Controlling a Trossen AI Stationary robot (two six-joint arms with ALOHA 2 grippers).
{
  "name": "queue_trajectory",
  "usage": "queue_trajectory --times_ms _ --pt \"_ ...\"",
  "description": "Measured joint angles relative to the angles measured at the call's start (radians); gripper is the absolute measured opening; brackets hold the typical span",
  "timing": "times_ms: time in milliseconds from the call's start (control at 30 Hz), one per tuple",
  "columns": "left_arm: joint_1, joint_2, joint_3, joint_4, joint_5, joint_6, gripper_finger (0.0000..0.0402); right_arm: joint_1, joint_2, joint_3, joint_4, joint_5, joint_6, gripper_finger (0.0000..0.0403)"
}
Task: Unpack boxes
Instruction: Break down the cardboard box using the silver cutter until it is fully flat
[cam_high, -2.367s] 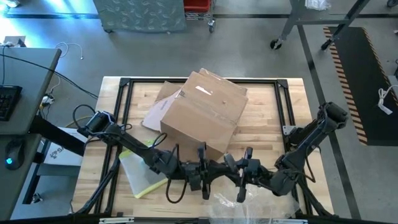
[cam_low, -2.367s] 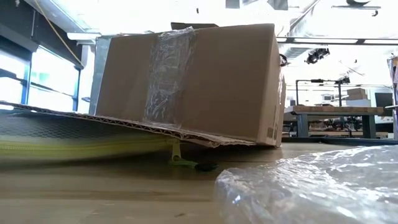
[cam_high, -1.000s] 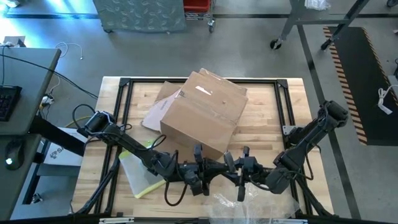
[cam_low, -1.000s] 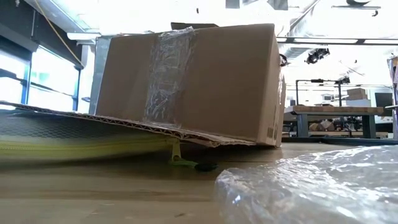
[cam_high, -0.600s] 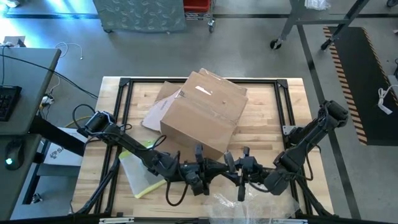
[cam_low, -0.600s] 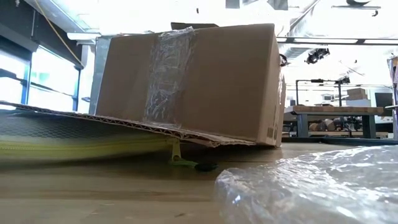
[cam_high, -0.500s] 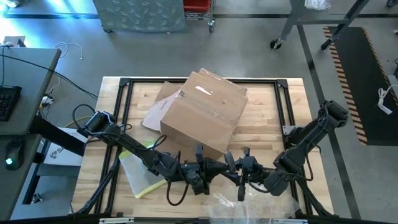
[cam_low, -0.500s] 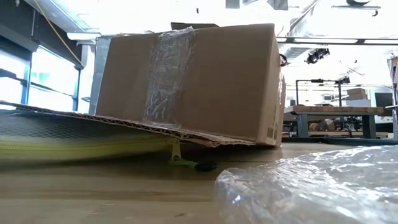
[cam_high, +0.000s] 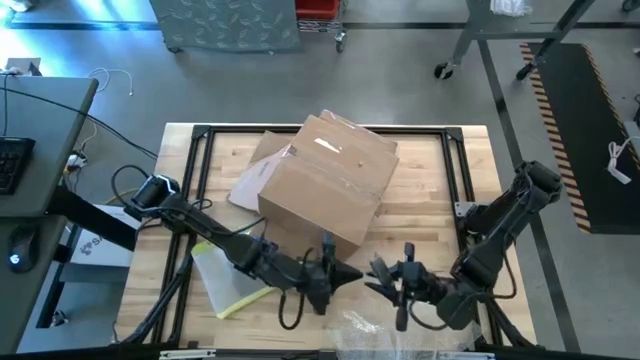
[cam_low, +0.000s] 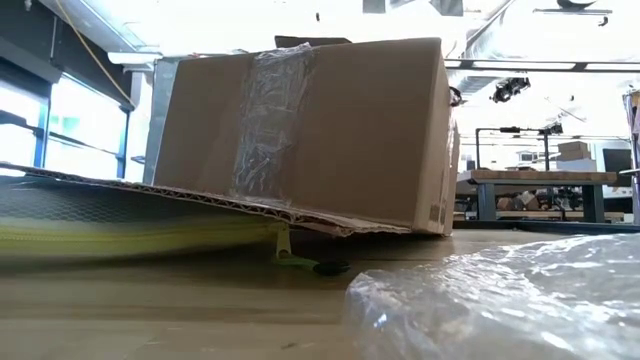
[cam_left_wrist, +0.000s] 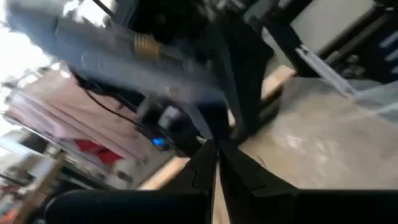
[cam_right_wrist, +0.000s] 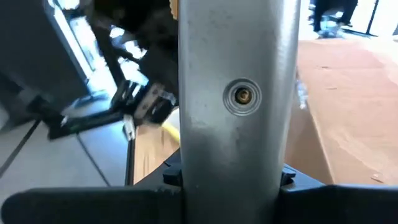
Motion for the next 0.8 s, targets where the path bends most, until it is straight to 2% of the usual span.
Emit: queue_trajectory --times_ms 100,200,300,400,500,633,800 --pt "0.029 -0.022 0.0 -0.021 0.143 -0.11 0.0006 0.014 0.002 0.0 0.003 -0.081 -0.092 0.0076" --pt "0.072 -0.028 0.0 -0.007 0.399 -0.174 0.0028 0.018 0.009 0.001 0.056 -0.223 -0.216 0.0076" --pt "0.113 -0.018 0.0 0.061 0.645 -0.174 0.0063 0.004 0.017 0.001 0.119 -0.386 -0.345 0.0076" --pt "0.132 0.003 0.0 0.153 0.794 -0.198 0.0107 -0.03 0.015 0.001 0.2 -0.512 -0.421 0.0076" --pt "0.14 0.031 -0.002 0.254 0.856 -0.241 0.0156 -0.069 0.014 0.003 0.22 -0.606 -0.443 0.0076" --pt "0.135 0.058 -0.002 0.377 0.841 -0.256 0.0213 -0.122 0.014 0.003 0.22 -0.735 -0.443 0.0076" --pt "0.134 0.072 -0.004 0.41 0.847 -0.296 0.024 -0.148 0.014 0.003 0.221 -0.785 -0.461 0.0076"
